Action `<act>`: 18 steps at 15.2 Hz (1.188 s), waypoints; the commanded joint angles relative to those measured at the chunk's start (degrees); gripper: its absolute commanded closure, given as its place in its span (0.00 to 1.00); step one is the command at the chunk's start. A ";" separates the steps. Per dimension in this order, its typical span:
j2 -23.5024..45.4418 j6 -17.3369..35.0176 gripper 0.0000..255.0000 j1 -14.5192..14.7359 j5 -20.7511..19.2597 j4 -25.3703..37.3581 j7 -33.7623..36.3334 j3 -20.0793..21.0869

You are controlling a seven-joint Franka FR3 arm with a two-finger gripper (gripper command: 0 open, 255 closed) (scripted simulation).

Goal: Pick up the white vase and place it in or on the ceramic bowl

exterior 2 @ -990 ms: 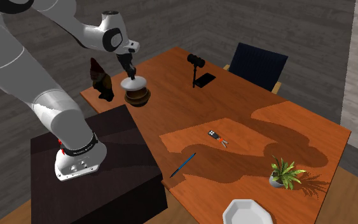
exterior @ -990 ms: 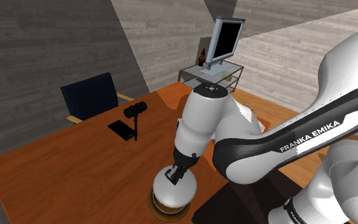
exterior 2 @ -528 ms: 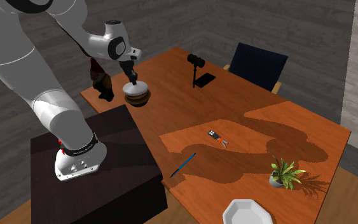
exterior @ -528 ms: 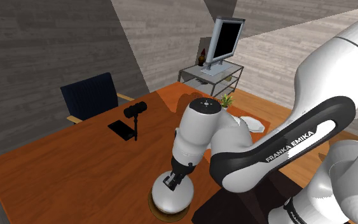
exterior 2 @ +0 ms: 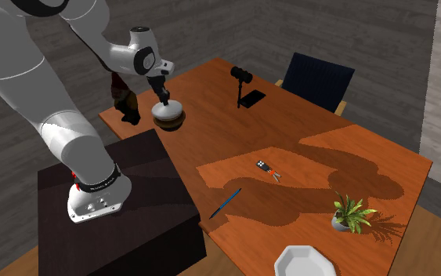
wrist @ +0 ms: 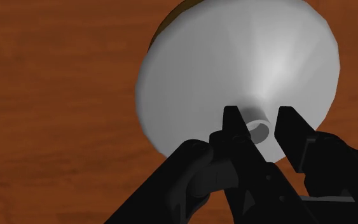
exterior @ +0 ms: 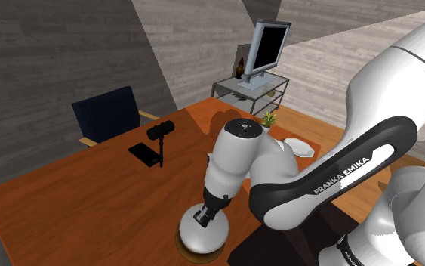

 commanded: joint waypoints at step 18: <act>-8.50 -8.65 0.00 1.43 6.64 0.77 -4.81 -0.62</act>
